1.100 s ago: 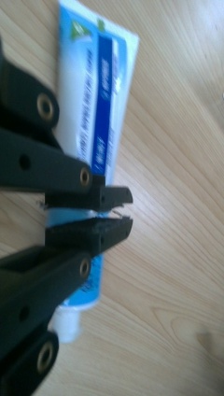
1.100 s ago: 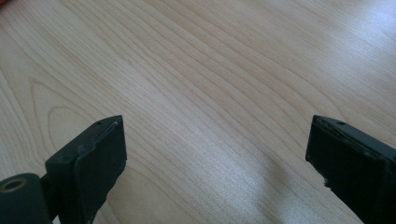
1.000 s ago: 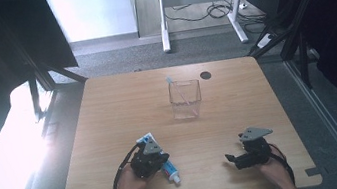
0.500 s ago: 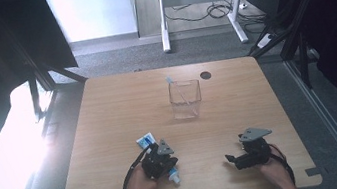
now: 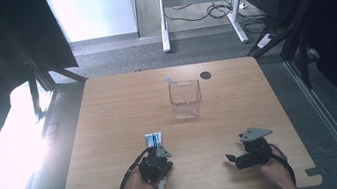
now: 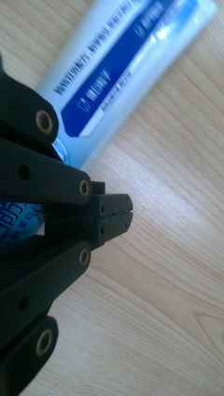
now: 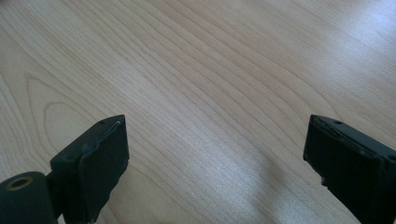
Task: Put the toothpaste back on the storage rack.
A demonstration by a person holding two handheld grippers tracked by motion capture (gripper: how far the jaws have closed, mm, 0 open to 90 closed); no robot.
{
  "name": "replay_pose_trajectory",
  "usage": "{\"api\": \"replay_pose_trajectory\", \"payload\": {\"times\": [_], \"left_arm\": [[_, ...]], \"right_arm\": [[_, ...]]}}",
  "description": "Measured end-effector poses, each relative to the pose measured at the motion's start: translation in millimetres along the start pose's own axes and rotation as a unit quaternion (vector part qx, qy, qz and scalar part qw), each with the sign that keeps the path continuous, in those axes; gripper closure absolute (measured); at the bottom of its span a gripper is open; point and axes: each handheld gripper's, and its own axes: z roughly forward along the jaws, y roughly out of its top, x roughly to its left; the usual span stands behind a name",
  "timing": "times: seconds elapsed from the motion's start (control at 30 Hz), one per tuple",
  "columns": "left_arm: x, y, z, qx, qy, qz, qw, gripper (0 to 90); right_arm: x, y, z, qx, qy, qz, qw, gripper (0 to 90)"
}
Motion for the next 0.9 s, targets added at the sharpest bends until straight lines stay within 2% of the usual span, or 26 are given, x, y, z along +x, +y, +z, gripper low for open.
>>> {"api": "replay_pose_trajectory", "payload": {"times": [0.27, 0.57, 0.77, 0.9], "left_arm": [[5.9, -10.3, -7.2, 0.006, 0.0, -0.007, 1.0, 89.6], [16.3, -19.9, -15.7, 0.013, 0.002, -0.005, 0.9999, 89.5], [22.3, -21.6, -19.8, 0.024, 0.006, 0.002, 0.9997, 89.3], [24.7, -18.2, -23.8, 0.015, -0.001, 0.001, 0.9999, 87.3]], "right_arm": [[0.5, -0.1, 1.1, 0.004, 0.001, -0.002, 1.0, 7.1], [0.1, -0.3, 1.3, 0.003, 0.001, -0.001, 1.0, 7.5], [-0.1, -0.8, 2.7, 0.007, 0.003, -0.001, 1.0, 7.7], [0.3, -0.7, 3.1, 0.009, 0.004, -0.001, 1.0, 7.7]]}}
